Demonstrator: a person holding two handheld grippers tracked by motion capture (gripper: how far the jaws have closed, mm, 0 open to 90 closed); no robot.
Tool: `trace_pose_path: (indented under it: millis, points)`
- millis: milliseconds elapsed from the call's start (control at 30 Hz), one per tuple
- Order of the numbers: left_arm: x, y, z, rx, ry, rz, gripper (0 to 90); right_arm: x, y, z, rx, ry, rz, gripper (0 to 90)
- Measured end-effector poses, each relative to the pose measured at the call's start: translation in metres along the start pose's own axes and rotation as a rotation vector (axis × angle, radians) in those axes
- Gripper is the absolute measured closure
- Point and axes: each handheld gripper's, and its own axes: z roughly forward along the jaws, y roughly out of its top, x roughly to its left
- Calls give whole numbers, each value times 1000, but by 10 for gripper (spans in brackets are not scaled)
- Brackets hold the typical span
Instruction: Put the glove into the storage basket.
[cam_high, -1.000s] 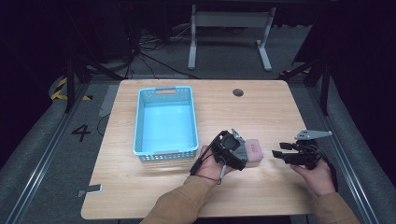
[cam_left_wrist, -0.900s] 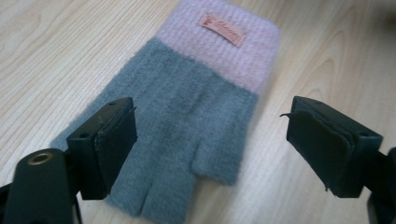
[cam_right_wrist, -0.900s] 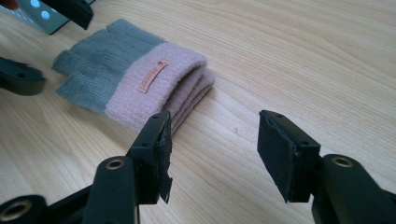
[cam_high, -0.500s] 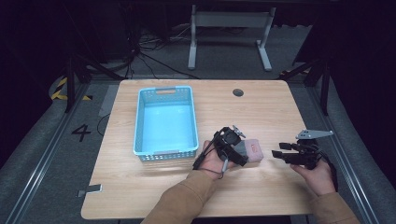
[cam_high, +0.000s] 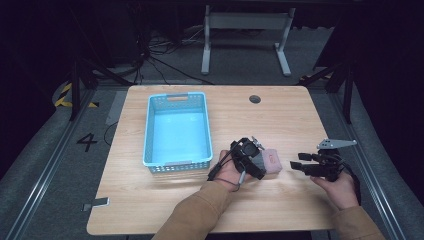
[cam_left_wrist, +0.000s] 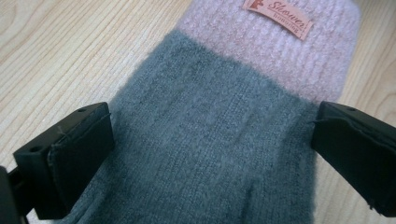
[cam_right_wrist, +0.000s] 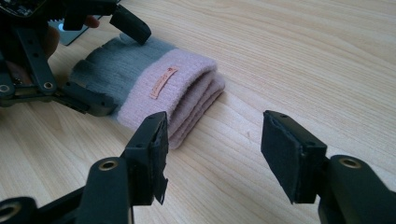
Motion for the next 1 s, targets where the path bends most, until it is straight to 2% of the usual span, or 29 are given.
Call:
trace_pose_path:
  millis: [200,400,733,900,1000]
  points:
    - [-3,2,3,42,34,29,0,0,-1,1,6,4,2,411]
    - [-6,3,5,57,46,38,0,-1,-1,2,10,-4,-3,416]
    - [-9,4,6,69,64,30,0,-1,-1,1,6,-7,-1,421]
    - [-10,4,5,66,63,36,36,-2,-2,0,5,-7,4,422]
    - [-14,5,5,84,73,35,53,-2,-1,0,3,-8,6,422]
